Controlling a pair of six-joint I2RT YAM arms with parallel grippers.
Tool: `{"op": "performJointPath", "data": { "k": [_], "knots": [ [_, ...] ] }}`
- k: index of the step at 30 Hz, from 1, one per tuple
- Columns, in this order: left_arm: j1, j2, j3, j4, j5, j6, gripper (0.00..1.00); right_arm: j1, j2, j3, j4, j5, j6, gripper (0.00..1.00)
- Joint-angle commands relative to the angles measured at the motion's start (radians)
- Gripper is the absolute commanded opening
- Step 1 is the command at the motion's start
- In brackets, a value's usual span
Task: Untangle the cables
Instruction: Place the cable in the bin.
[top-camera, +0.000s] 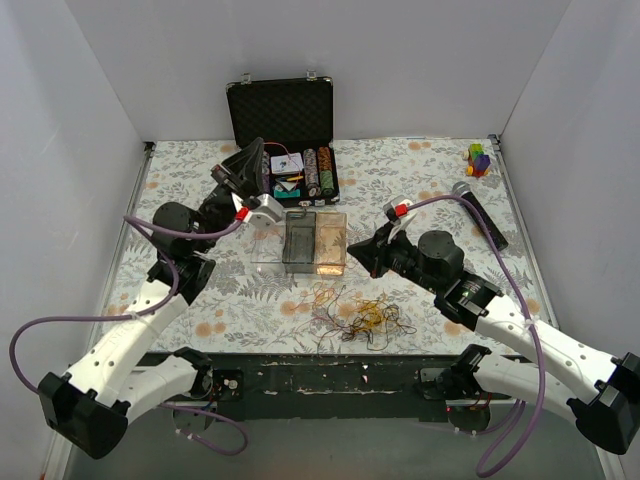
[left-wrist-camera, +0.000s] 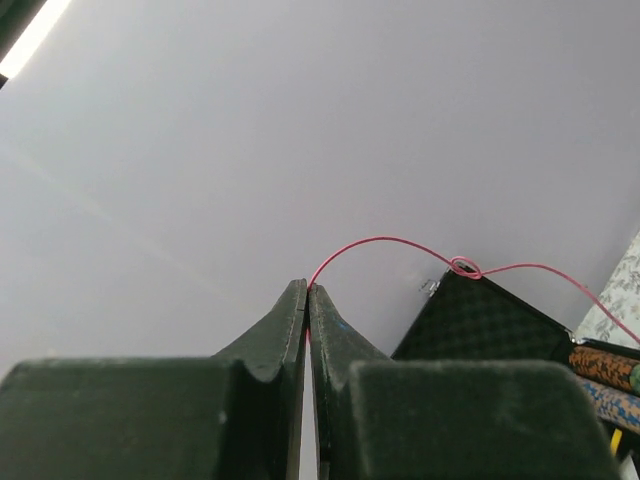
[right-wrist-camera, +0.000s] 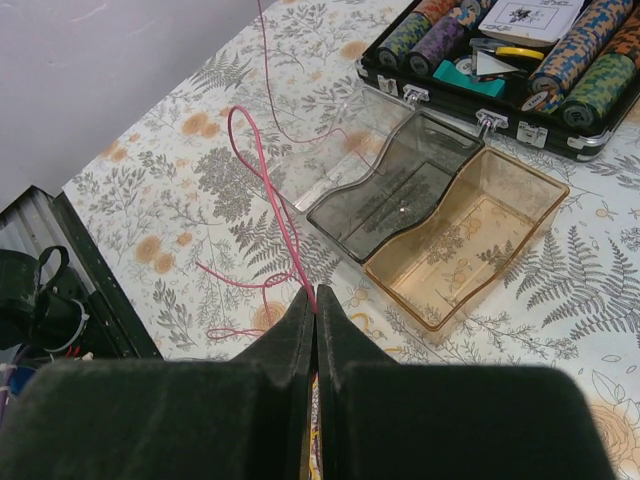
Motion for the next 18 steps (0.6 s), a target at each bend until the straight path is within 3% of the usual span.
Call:
{"op": "performJointPath", "data": {
  "k": [1, 6, 18],
  "knots": [
    [0.004, 0.059, 0.064, 0.107, 0.0, -0.016, 0.0, -0.004, -0.002, -0.007, 0.048, -0.006, 0.011, 0.01],
    [0.004, 0.124, 0.156, 0.08, -0.059, -0.145, 0.0, -0.006, -0.011, -0.01, 0.042, 0.0, 0.011, 0.01],
    [0.004, 0.058, 0.064, -0.057, -0.145, -0.398, 0.0, -0.006, -0.026, -0.028, 0.044, 0.008, 0.013, 0.01]
  ]
}}
